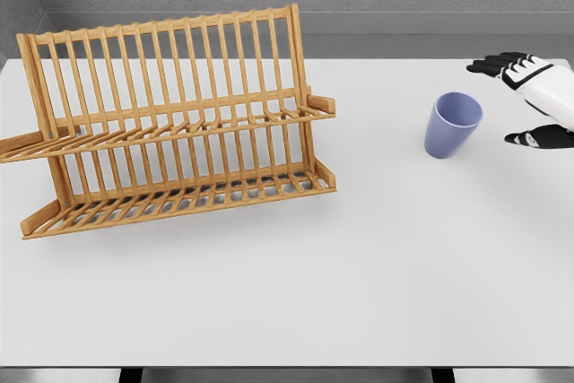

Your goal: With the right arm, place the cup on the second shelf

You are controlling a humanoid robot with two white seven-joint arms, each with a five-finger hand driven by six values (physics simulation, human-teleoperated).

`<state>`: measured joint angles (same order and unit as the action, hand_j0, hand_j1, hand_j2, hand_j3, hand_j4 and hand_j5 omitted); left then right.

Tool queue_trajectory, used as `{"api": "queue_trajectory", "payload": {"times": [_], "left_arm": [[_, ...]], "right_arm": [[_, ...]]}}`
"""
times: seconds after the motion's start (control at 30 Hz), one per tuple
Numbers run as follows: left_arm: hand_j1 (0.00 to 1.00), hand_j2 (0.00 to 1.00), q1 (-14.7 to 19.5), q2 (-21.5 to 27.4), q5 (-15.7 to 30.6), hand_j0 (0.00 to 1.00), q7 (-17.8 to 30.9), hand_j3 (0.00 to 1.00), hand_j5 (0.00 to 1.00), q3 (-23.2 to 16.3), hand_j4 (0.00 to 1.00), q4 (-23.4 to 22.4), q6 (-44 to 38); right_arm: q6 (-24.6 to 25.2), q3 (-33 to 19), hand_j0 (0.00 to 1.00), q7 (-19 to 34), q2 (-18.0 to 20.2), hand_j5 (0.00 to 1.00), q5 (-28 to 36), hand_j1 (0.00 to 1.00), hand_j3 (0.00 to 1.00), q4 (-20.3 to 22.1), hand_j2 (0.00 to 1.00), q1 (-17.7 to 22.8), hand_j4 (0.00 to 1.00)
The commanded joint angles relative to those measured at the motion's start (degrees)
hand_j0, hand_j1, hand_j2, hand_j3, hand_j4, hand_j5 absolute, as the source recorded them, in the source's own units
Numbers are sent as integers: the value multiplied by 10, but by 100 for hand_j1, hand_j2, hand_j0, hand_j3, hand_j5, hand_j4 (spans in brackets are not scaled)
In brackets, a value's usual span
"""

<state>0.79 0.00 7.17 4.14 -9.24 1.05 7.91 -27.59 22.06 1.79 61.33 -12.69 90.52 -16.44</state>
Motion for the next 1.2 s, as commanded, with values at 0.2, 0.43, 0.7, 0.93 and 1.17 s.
{"api": "queue_trajectory", "payload": {"times": [0.2,0.43,0.7,0.93,1.17], "left_arm": [[100,100,0,0,0,100,0,100,100,0,100,0,0],[100,100,0,0,0,100,0,100,100,0,100,0,0],[100,100,0,0,0,100,0,100,100,0,100,0,0],[100,100,0,0,0,100,0,100,100,0,100,0,0],[100,100,0,0,0,100,0,100,100,0,100,0,0]], "right_arm": [[66,1,100,175,-1,100,5,100,100,-3,100,-48,100],[71,123,100,332,-65,100,2,100,100,-95,100,-206,100],[71,210,100,332,-94,100,2,100,100,-162,100,-288,100],[71,215,100,332,-99,100,2,100,100,-167,100,-301,100],[70,228,100,332,-128,100,2,100,100,-207,100,-324,100]]}}
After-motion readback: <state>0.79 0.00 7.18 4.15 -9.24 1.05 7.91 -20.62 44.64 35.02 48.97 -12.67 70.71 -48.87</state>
